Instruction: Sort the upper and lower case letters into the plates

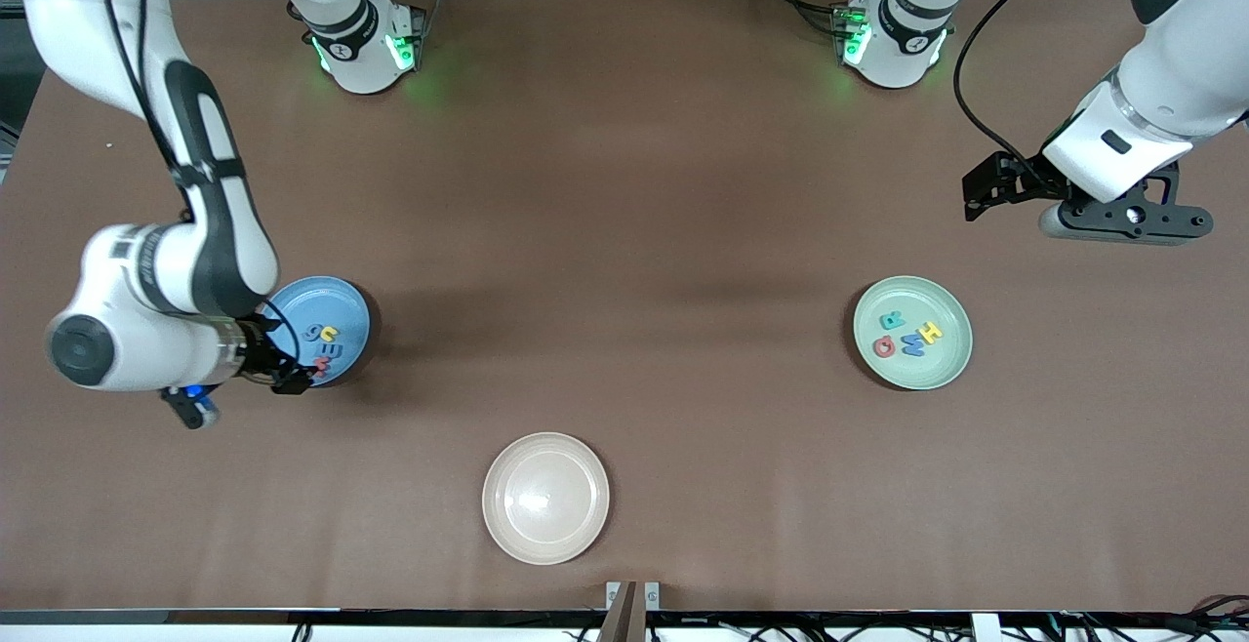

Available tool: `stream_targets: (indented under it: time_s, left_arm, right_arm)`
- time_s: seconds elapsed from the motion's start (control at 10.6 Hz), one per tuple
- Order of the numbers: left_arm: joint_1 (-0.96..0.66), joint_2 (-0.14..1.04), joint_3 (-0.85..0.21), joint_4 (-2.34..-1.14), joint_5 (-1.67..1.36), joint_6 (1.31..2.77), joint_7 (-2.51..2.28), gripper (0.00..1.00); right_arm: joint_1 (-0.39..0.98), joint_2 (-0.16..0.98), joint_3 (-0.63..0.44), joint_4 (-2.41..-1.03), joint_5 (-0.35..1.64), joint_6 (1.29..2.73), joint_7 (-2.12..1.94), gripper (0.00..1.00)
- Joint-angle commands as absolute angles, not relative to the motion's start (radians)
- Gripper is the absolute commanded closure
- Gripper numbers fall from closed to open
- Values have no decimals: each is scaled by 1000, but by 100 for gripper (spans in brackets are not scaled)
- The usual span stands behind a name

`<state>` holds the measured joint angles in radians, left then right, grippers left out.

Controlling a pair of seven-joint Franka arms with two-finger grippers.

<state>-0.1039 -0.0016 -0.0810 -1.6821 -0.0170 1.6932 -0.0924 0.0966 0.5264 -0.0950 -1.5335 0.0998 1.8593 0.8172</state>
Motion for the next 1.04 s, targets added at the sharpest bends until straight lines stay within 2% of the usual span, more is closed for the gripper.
stream_targets:
  time_s: [0.0,0.19,0.57,0.85,0.94]
  left_arm:
    - [-104,-12,-83,-1690,9,1703,-80,0]
    - [-103,-14,-83,-1684,9,1703,-81,0]
    - [-84,-20,-71,-1632,38,1694,-16,0]
    - [-83,-23,-38,-1589,44,1672,-8,0]
    - [-84,-23,-31,-1569,43,1654,-9,0]
  right_arm:
    - [118,375,-87,-1557,87,1830,784,0]
    - [123,268,-66,-1552,81,1807,740,0]
    - [91,128,-64,-1543,51,1674,321,0]
    - [84,103,-48,-1496,-59,1565,279,0]
    - [69,103,6,-1474,-98,1562,270,0]
